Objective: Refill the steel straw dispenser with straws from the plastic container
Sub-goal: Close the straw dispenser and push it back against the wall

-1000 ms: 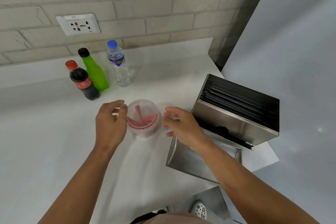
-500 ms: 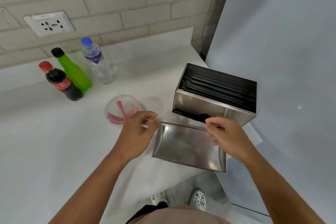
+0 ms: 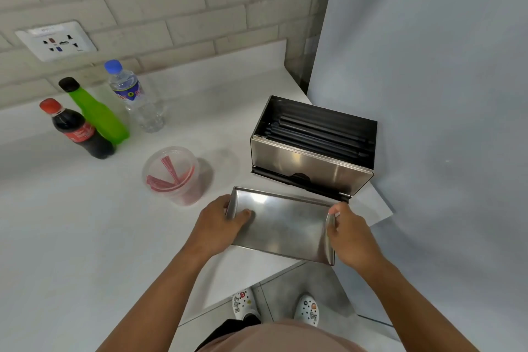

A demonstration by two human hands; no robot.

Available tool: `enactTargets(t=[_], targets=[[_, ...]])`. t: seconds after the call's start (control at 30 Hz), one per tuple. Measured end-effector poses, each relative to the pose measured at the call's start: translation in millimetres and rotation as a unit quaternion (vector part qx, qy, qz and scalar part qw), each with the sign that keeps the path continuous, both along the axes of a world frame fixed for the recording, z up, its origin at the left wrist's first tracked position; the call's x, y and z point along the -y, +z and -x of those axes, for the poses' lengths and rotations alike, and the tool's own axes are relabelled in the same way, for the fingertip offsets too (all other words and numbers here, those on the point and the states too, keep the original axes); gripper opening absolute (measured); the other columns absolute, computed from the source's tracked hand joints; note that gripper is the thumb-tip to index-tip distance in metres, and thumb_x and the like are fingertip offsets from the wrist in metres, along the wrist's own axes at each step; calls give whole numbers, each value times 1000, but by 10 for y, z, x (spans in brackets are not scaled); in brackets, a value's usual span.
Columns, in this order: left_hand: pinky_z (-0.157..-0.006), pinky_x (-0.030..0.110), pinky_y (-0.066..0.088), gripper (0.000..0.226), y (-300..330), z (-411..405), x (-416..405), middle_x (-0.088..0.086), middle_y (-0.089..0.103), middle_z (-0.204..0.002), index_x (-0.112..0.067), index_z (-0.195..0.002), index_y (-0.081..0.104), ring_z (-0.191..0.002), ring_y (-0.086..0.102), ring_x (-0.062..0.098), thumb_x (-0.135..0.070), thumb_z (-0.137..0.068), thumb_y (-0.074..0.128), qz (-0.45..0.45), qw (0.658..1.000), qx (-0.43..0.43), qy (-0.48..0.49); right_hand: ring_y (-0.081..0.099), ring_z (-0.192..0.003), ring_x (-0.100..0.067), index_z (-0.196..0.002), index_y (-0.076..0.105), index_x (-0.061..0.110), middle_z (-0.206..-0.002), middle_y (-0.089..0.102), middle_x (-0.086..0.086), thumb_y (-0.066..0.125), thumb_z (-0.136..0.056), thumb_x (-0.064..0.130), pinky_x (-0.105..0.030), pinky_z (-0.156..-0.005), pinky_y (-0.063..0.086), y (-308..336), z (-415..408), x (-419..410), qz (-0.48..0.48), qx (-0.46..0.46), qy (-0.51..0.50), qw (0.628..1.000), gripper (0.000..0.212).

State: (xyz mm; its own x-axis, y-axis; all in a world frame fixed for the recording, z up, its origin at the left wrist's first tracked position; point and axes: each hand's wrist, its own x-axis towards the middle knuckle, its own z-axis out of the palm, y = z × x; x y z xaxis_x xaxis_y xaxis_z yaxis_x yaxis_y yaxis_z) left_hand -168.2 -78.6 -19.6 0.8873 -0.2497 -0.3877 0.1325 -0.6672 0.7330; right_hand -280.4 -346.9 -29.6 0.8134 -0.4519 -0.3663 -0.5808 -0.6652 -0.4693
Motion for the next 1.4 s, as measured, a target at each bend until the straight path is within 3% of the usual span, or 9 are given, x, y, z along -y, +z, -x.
enactTargets(t=[0.2, 0.37, 0.6, 0.7, 0.8, 0.9, 1.0, 1.17, 1.4], targets=[[-70, 17, 44, 14, 240, -10, -106, -13, 71, -91, -31, -90, 69, -90, 67, 12, -44, -93, 71, 40, 996, 36, 68, 67, -75, -14, -113, 63, 26, -102, 66, 1, 57, -99, 8, -20, -52, 53, 101, -7, 90, -104, -39, 3, 994, 24], [-89, 22, 51, 45, 708, 6, -202, -29, 78, -104, -42, -111, 78, -95, 69, -8, -70, -83, 54, 188, 978, 78, 48, 76, -62, -19, -102, 75, 21, -88, 78, -14, 66, -94, 6, -23, -55, 58, 396, -46, 233, -253, -48, 5, 966, 19], [-109, 26, 48, 80, 862, -78, -89, -21, 54, -151, -29, -157, 46, -133, 56, 7, -44, -84, 75, 175, 975, 138, -21, 75, -63, -23, -73, 83, 10, -71, 72, -15, 69, -92, 13, -30, -59, 62, 880, -18, 353, -490, -56, -27, 870, 24], [-115, 42, 46, 60, 905, -181, 12, -32, 61, -139, -27, -148, 55, -133, 58, 4, -33, -93, 77, 193, 965, 179, 4, 77, -67, -30, -73, 83, 8, -75, 72, -19, 64, -99, 14, -32, -55, 62, 1003, 8, 366, -541, -12, -65, 838, 33], [-112, 50, 49, 52, 935, -310, 97, -10, 71, -129, -15, -142, 59, -126, 66, 15, -28, -94, 73, 212, 953, 213, 30, 78, -72, -31, -81, 84, 9, -78, 73, -18, 71, -88, 26, -32, -56, 63, 1157, -8, 396, -582, 36, -62, 810, 23], [-96, 25, 55, 46, 1003, -443, 223, -11, 76, -116, -24, -140, 62, -108, 72, 7, -27, -96, 73, 229, 944, 234, 47, 78, -76, -29, -89, 84, 12, -80, 74, -16, 56, -89, 34, -33, -58, 62, 1268, -40, 497, -612, 101, -74, 781, 35], [-75, 8, 51, 34, 1087, -557, 348, -13, 76, -98, -42, -129, 66, -88, 74, 1, -36, -97, 72, 200, 949, 235, 64, 78, -80, -31, -91, 80, 17, -84, 74, -17, 63, -91, 28, -34, -61, 62, 1350, -70, 542, -568, 181, -65, 800, 21], [-63, 7, 45, 12, 1223, -800, 481, -10, 74, -87, -43, -106, 72, -75, 69, 3, -47, -99, 63, 126, 970, 208, 0, 63, -54, -12, -82, 74, 24, -59, 65, -1, 64, -102, 29, -20, -55, 54, 1358, -203, 552, -292, 271, -4, 917, 23], [-85, 29, 54, 23, 1414, -1289, 760, 2, 76, -109, -26, -119, 75, -95, 71, 19, -35, -99, 67, 77, 978, 182, -64, 56, -44, 0, -87, 74, 32, -59, 66, 6, 64, -98, 45, -19, -49, 48, 1480, -613, 904, -165, 290, -22, 943, 21]])
